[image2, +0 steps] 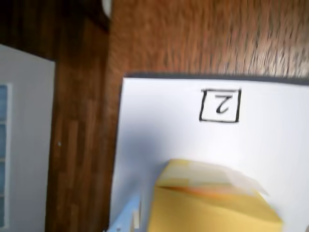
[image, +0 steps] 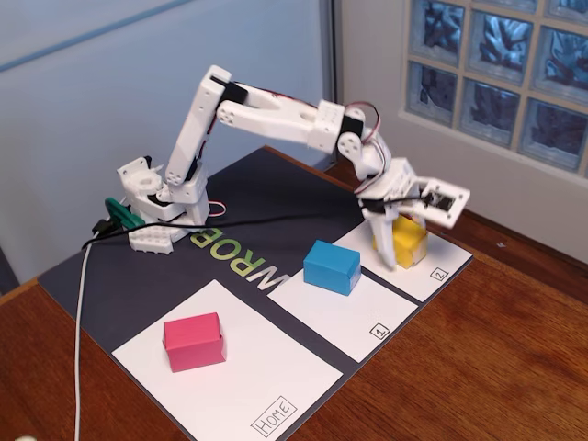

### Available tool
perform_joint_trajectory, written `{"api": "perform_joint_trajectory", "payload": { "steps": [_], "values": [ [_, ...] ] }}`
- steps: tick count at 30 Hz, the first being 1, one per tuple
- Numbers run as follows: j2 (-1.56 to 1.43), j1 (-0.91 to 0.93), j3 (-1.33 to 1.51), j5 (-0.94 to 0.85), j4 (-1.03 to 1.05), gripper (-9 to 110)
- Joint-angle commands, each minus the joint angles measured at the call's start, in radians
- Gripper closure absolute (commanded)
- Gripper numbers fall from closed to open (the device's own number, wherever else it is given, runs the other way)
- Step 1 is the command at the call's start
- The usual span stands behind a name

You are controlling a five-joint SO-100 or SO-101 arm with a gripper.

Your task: Move box yellow to zone 2

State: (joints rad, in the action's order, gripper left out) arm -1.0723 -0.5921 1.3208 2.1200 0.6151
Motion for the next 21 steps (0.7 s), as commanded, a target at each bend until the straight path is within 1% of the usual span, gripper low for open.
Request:
{"api": "perform_joint_trajectory", "payload": {
  "steps": [1,9,17,21],
  "values": [
    [-0.123,-0.002,-0.021,-0.017,-0.011,62],
    [-0.245,0.005,0.028,-0.069,-0.006,63],
    [-0.483,0.021,0.23,-0.149,-0.014,68],
    [-0.574,0.048,0.273,-0.181,-0.006,70]
  ]
}}
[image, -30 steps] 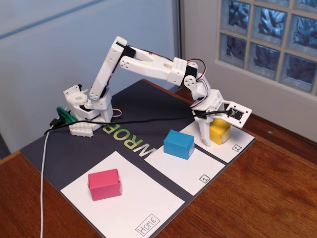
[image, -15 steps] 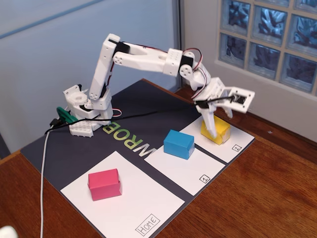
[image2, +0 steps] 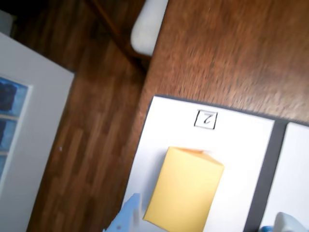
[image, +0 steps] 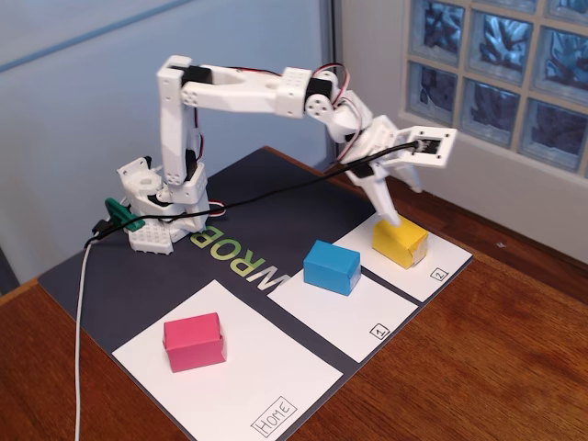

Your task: Move box yellow to zone 2

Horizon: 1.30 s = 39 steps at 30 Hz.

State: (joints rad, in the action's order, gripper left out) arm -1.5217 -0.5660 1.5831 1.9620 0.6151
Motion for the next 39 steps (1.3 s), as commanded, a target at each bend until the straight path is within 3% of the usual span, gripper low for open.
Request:
{"api": "perform_joint_trajectory", "payload": {
  "steps": [1,13,17,32,39],
  "values": [
    [-0.143,0.031,0.017,-0.025,0.0,71],
    [-0.402,0.21,0.193,-0.291,0.018,102],
    [-0.511,0.281,0.307,-0.413,-0.031,102],
    [-1.042,0.425,0.871,-0.522,-0.02,102],
    [-1.315,0.554,1.101,-0.525,0.126,102]
  ]
}}
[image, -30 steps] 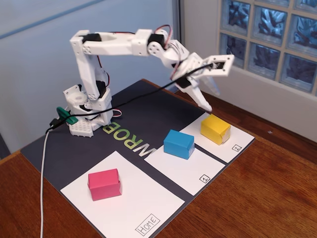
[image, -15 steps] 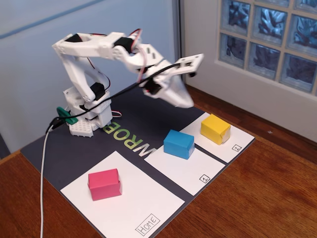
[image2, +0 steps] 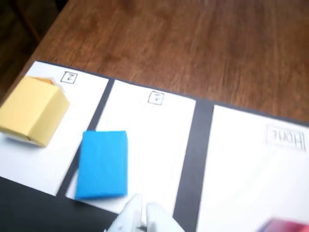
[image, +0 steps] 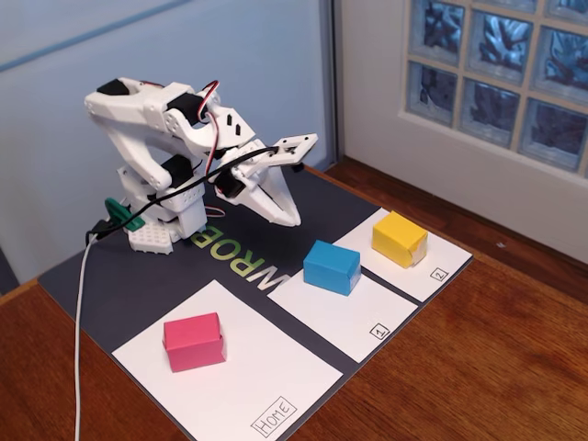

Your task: Move box yellow to zone 2

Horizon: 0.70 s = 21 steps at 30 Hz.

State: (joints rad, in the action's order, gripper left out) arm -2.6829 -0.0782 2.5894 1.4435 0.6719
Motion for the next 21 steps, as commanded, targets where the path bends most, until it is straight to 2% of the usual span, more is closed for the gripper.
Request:
{"api": "perform_joint_trajectory", "payload": {
  "steps": [1,8,21],
  "values": [
    [-0.184,0.087,0.121,-0.006,0.094,102],
    [-0.339,0.175,0.275,-0.011,0.199,102],
    [-0.502,0.153,0.448,0.02,0.353,102]
  ]
}}
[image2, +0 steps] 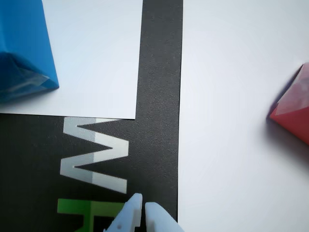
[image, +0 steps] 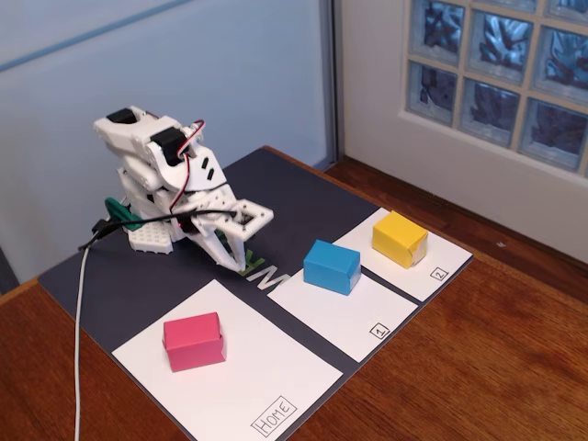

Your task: Move box yellow to zone 2

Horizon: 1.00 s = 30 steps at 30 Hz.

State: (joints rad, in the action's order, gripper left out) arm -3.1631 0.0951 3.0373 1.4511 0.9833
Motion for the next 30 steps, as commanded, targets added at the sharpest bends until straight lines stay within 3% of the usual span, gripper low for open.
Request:
{"api": "perform_joint_trajectory", "payload": {
  "steps": [1,11,27,30],
  "values": [
    [-0.023,-0.032,0.0,0.02,0.063,102],
    [-0.083,-0.066,0.002,0.043,0.365,102],
    [-0.158,-0.077,0.002,0.051,0.465,102],
    [-0.176,-0.031,0.002,0.061,0.476,95]
  ]
}}
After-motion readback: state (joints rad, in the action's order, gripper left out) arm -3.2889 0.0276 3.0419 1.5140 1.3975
